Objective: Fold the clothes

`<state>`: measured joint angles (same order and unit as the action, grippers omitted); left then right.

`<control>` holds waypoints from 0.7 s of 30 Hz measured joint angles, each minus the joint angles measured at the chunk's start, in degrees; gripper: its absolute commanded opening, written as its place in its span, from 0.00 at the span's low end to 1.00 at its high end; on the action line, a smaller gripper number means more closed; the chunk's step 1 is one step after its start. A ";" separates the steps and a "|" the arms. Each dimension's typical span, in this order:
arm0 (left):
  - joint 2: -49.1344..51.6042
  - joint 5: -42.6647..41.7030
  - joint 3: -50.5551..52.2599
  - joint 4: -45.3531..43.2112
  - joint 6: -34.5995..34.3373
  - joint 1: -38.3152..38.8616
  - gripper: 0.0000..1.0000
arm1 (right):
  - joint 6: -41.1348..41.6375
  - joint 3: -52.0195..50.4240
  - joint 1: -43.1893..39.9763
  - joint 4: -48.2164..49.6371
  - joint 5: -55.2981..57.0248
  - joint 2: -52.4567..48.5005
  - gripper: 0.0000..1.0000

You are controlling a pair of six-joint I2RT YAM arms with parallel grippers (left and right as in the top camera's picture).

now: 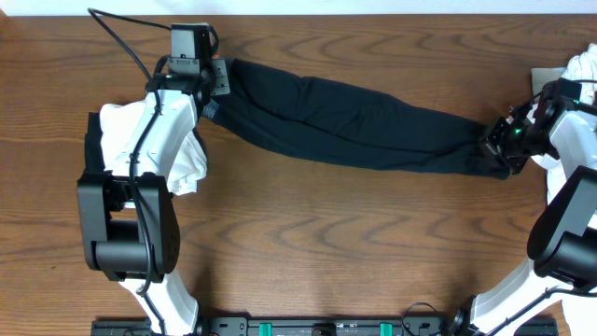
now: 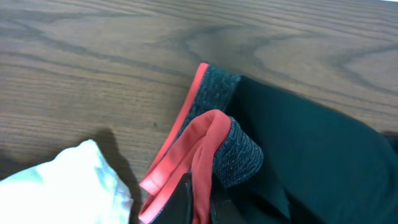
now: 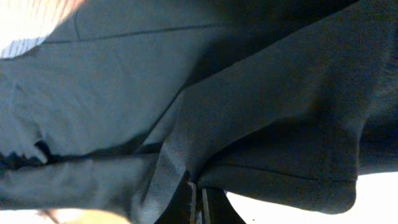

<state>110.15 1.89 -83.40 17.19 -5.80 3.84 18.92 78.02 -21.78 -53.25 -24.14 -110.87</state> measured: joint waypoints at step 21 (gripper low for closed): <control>0.00 -0.02 0.00 0.35 -2.12 -1.53 0.07 | -0.11 0.52 -3.48 -3.34 10.25 0.00 0.27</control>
<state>110.15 1.87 -83.40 17.54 -7.92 2.31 18.81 78.54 -25.26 -56.60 -13.89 -110.87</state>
